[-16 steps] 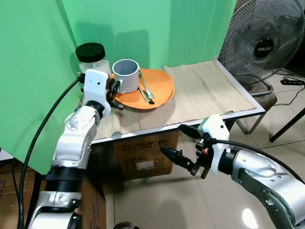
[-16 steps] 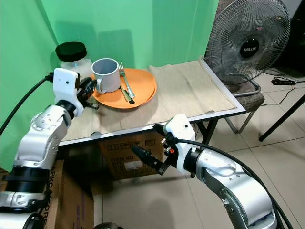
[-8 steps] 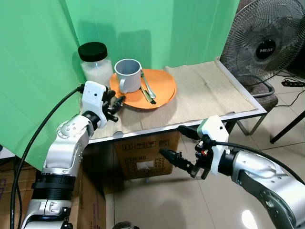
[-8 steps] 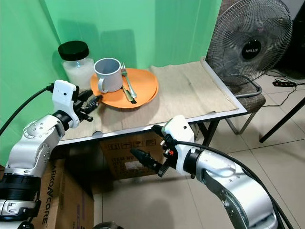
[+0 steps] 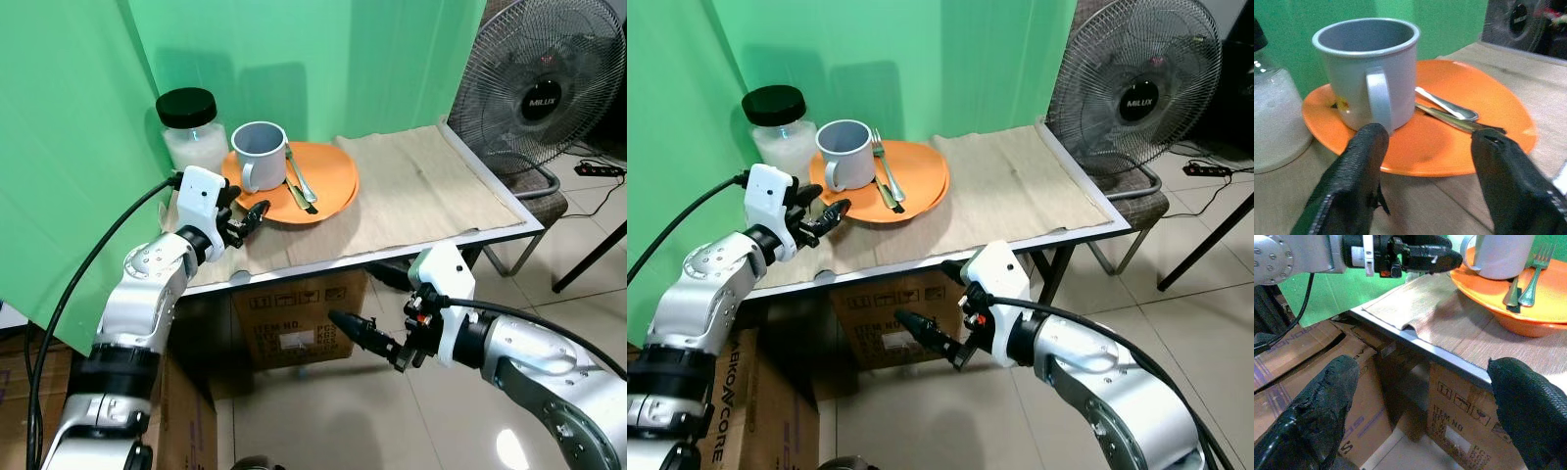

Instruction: Setting the table

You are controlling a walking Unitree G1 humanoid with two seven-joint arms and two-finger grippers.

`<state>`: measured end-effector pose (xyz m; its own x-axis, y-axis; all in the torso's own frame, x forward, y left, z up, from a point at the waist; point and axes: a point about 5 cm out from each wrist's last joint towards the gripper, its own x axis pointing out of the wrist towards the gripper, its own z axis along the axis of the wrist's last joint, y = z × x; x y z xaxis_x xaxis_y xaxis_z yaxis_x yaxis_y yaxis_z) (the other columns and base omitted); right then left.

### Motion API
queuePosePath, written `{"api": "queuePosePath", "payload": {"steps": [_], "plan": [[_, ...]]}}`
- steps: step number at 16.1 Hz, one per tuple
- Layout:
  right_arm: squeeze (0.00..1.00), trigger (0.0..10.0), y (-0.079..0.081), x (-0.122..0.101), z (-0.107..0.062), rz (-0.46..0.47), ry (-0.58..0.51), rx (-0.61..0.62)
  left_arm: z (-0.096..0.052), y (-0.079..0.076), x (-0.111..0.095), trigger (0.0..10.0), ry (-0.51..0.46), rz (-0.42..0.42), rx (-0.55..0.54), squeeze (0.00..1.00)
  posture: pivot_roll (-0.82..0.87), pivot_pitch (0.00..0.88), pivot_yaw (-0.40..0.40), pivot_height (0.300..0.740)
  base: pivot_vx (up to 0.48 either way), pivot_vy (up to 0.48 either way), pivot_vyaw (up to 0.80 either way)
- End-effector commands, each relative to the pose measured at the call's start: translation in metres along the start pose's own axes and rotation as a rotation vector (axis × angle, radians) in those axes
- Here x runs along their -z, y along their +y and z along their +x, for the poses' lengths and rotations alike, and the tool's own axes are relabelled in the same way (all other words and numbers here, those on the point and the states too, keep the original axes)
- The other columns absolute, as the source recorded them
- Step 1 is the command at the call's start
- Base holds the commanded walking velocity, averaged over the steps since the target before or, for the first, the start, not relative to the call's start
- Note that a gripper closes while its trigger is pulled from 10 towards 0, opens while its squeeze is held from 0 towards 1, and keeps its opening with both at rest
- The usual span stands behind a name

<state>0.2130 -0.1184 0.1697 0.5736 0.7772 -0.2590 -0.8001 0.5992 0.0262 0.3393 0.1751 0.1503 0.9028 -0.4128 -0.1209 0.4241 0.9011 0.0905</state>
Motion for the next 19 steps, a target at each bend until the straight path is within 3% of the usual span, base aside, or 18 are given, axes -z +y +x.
{"api": "queuePosePath", "payload": {"steps": [1,2,3,4,5,7,8,9,10,12,19], "plan": [[0.00,10.0,-0.002,-0.003,-0.001,-0.007,-0.002,0.003,0.003,0.006,-0.005,10.0,-0.012,0.021,-0.030,1.00,0.02,0.000,0.042,0.740,0.000,0.000,0.00],[0.00,10.0,-0.003,-0.003,-0.002,-0.008,-0.001,0.006,0.006,0.008,-0.005,10.0,-0.009,0.019,-0.040,1.00,0.02,0.000,0.042,0.740,0.000,0.000,0.00],[0.00,10.0,-0.003,-0.003,-0.002,-0.010,0.001,0.007,0.009,0.010,-0.004,10.0,-0.001,0.022,-0.040,0.64,0.01,0.000,0.041,0.740,0.000,0.000,0.00],[0.00,10.0,-0.003,-0.003,-0.002,-0.012,0.001,0.007,0.013,0.013,-0.002,10.0,0.012,0.025,-0.045,0.07,0.01,0.000,0.044,0.740,0.000,0.000,0.00],[0.00,10.0,-0.003,-0.004,-0.002,-0.014,0.001,0.005,0.016,0.015,-0.001,10.0,0.024,0.018,-0.045,0.00,0.01,0.000,0.044,0.740,0.000,0.000,0.00],[0.00,10.0,-0.002,-0.004,-0.001,-0.016,0.003,0.001,0.022,0.015,0.001,10.0,0.039,0.012,-0.031,0.00,0.00,0.000,0.046,0.740,0.000,0.000,0.00],[0.00,10.0,-0.002,-0.004,-0.001,-0.017,0.003,0.000,0.026,0.015,0.003,7.4,0.054,0.011,-0.027,0.00,0.00,0.000,0.048,0.740,0.000,0.000,0.00],[0.00,10.0,-0.002,-0.004,-0.001,-0.019,0.003,0.001,0.029,0.015,0.005,3.9,0.065,0.014,-0.024,0.00,-0.01,0.000,0.050,0.740,0.000,0.000,0.00],[0.00,10.0,-0.003,-0.005,0.000,-0.024,0.000,0.006,0.032,0.015,0.005,2.1,0.066,0.011,-0.025,0.00,-0.01,0.000,0.050,0.740,0.000,0.000,0.00],[0.00,10.0,-0.004,-0.006,0.001,-0.036,-0.009,0.027,0.037,0.014,0.003,0.0,0.062,0.010,-0.022,0.00,-0.02,0.000,0.052,0.740,0.000,0.000,0.00],[0.00,10.0,-0.012,-0.009,0.002,-0.059,-0.034,0.115,0.046,0.012,0.002,0.0,0.067,0.020,-0.028,0.00,-0.04,0.000,0.063,0.740,0.000,0.000,0.00]]}}
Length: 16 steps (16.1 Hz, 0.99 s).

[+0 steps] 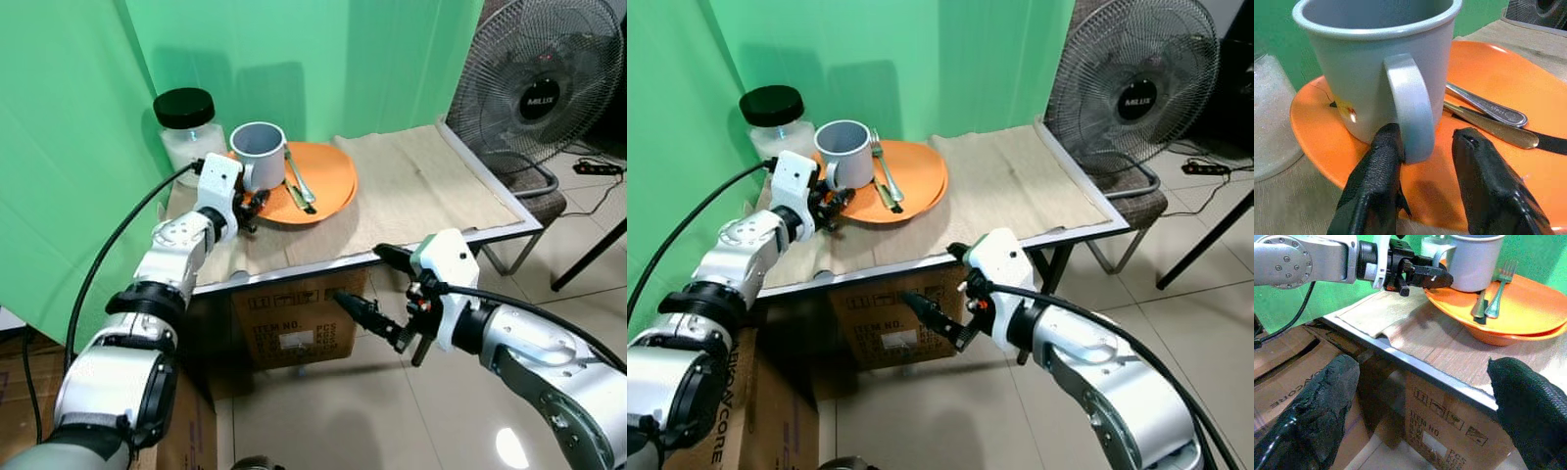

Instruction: Setting the table

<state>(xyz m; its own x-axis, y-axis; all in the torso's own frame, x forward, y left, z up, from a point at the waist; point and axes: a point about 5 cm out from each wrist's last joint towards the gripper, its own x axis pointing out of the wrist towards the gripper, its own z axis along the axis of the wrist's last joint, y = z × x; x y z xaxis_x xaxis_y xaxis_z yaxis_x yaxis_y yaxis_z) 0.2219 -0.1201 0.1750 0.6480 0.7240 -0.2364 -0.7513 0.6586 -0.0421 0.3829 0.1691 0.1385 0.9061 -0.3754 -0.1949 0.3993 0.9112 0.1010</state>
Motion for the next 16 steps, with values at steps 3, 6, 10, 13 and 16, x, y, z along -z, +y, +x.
{"api": "queuePosePath", "payload": {"steps": [3,6,10,13,16], "plan": [[0.00,10.0,-0.008,-0.004,0.001,-0.021,-0.028,0.060,0.003,0.003,-0.009,0.0,-0.020,0.011,-0.023,0.00,-0.04,0.000,0.066,0.740,0.000,0.000,0.00],[0.00,10.0,-0.009,-0.005,0.002,-0.023,-0.031,0.063,0.004,0.004,-0.009,0.0,-0.022,0.011,-0.032,0.00,-0.04,0.000,0.067,0.740,0.000,0.000,0.00],[0.00,10.0,-0.008,-0.005,0.004,-0.029,-0.038,0.061,0.003,0.009,-0.006,0.0,-0.007,0.011,-0.070,0.00,-0.04,0.000,0.072,0.740,0.000,0.000,0.00],[0.00,10.0,-0.009,-0.006,0.007,-0.032,-0.050,0.067,0.000,0.013,-0.008,0.0,-0.035,-0.006,-0.092,0.00,-0.04,0.000,0.081,0.740,0.000,0.000,0.00],[0.00,10.0,-0.010,-0.008,0.011,-0.036,-0.067,0.071,0.000,0.010,-0.013,0.0,-0.088,-0.016,-0.048,0.00,-0.03,0.000,0.086,0.740,0.000,0.000,0.00]]}}
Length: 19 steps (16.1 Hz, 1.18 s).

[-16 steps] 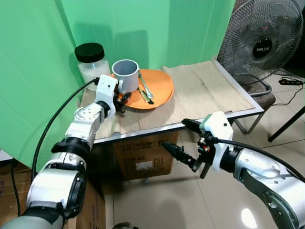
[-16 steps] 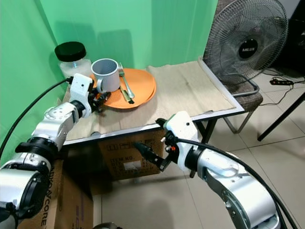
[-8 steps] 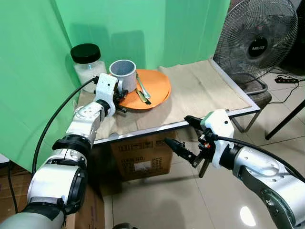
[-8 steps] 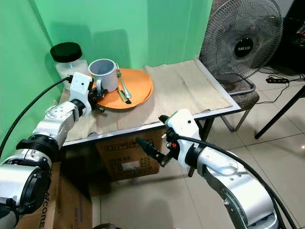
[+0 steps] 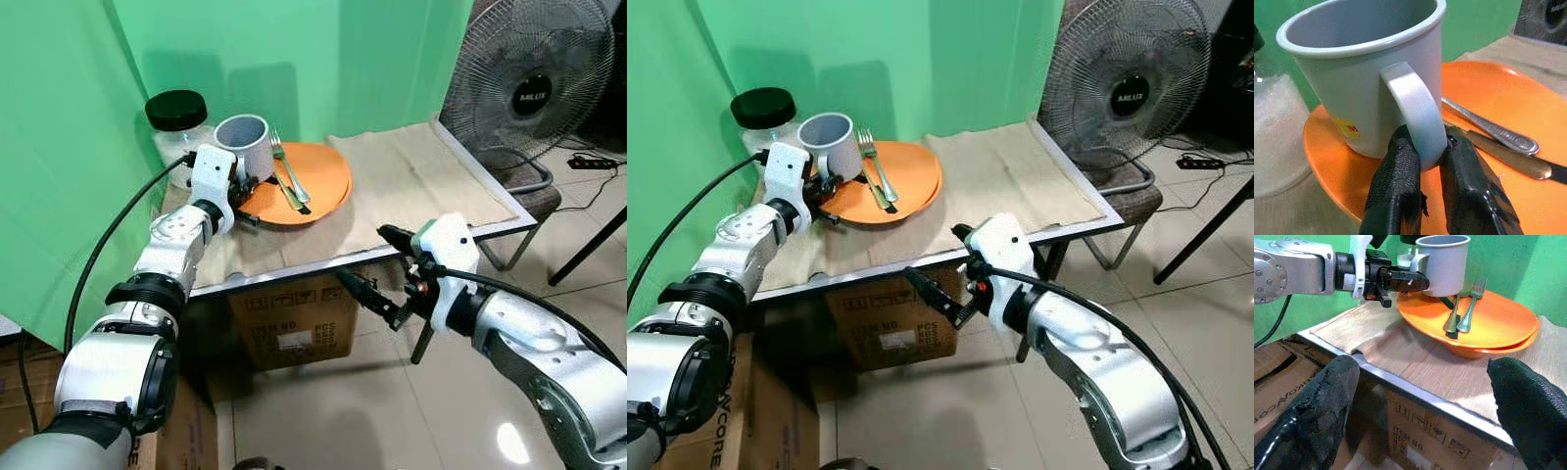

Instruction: Setting the table

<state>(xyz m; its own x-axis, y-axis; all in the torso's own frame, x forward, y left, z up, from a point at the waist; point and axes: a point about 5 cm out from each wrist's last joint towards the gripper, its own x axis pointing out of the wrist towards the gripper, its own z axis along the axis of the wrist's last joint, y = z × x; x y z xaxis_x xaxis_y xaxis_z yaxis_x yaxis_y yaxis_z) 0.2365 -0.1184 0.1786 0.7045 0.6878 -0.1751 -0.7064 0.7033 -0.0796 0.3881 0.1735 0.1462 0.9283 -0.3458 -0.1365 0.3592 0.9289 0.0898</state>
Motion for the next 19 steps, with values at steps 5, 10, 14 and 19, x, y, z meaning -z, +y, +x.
{"api": "queuePosePath", "payload": {"steps": [5,10,14,19], "plan": [[0.00,10.0,-0.013,-0.006,0.001,-0.030,-0.022,0.189,-0.005,-0.013,-0.032,0.0,-0.200,0.075,0.148,0.00,-0.02,0.000,0.117,0.740,0.000,0.000,0.00],[0.00,10.0,-0.029,-0.004,-0.016,0.073,-0.096,0.531,-0.044,-0.064,-0.082,10.0,-0.488,0.176,0.128,0.00,0.00,0.000,0.071,0.740,0.000,0.000,-0.32],[0.00,10.0,-0.041,-0.007,-0.021,0.073,-0.114,0.611,-0.057,-0.079,-0.070,10.0,-0.516,0.036,0.017,0.00,0.03,0.000,0.009,0.740,0.000,0.000,-0.79],[0.00,10.0,-0.046,-0.001,-0.012,0.168,-0.187,0.662,-0.073,-0.073,-0.036,10.0,-0.339,0.043,-0.104,0.00,0.08,0.000,-0.032,0.740,0.000,0.000,-0.80]]}}
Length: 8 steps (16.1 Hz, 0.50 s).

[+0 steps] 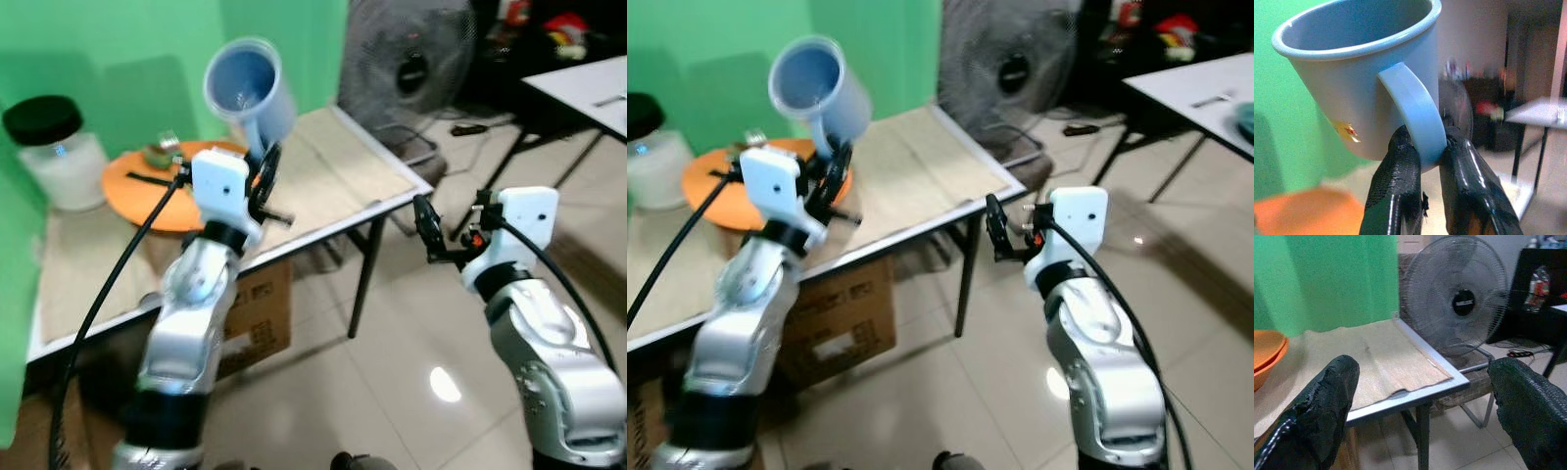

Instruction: Setting the table

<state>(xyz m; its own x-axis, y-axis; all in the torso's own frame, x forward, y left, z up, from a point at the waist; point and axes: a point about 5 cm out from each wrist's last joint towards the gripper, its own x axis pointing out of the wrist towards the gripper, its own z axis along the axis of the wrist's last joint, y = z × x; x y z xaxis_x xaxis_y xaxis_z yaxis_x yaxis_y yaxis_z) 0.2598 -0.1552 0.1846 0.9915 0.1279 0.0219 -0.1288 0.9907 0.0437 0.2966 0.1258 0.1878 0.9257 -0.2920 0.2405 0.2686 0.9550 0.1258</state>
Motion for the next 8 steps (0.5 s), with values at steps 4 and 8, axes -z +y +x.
{"api": "queuePosePath", "payload": {"steps": [4,8], "plan": [[0.00,10.0,-0.018,0.014,-0.001,-0.051,0.038,0.141,-0.022,0.007,0.017,10.0,0.137,0.064,0.015,0.00,0.09,0.000,-0.016,0.740,0.000,0.000,-0.80],[0.00,10.0,-0.018,0.027,-0.016,-0.060,0.115,0.112,-0.034,0.014,0.024,10.0,0.181,0.061,-0.023,0.00,0.05,0.000,0.021,0.740,0.000,0.000,-0.80]]}}
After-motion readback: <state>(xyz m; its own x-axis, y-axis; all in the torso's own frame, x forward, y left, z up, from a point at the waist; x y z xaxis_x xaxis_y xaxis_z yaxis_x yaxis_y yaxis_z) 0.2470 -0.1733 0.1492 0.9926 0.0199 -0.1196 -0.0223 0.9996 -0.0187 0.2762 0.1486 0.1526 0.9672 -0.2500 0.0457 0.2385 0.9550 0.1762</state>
